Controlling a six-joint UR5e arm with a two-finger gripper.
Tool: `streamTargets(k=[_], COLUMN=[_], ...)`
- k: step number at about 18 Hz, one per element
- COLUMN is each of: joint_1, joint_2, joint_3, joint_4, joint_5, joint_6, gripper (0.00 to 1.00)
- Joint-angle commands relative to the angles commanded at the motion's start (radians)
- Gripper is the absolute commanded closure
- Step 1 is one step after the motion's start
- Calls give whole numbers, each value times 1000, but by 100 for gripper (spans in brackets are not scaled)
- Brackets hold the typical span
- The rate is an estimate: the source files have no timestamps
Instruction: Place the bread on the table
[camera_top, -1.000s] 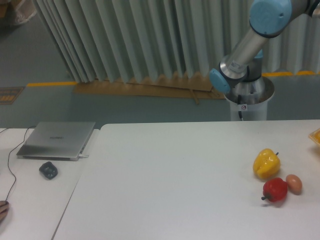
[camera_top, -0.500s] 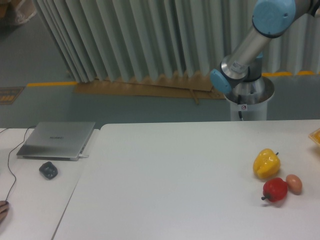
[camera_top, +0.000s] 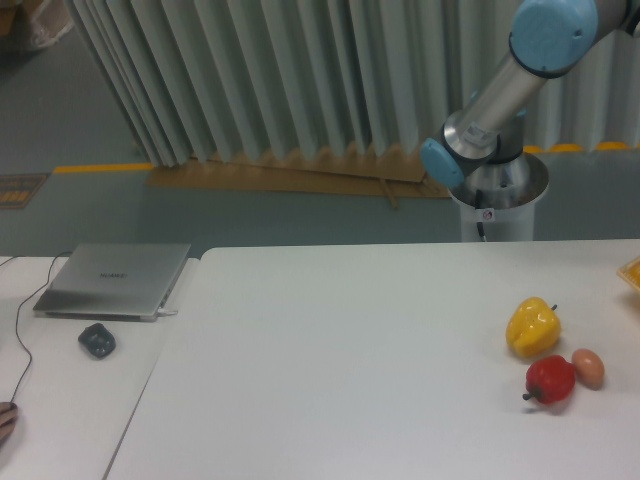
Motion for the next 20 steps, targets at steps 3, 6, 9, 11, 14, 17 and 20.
streamTargets(k=[3, 6, 9, 11, 14, 17, 20], joint_1=[-2, -2, -2, -2, -2, -2, -2], joint_2=[-2, 0, -3, -3, -11, -8, -5], joint_3=[0, -3, -5, -6, -8, -9, -12], joint_4=[0, 0, 0, -2, 0, -2, 0], joint_5=[0, 2, 2, 2, 0, 0, 0], joint_6=[0, -9, -9, -8, -3, -3, -6], gripper=[0, 0, 4, 9, 19, 27, 35])
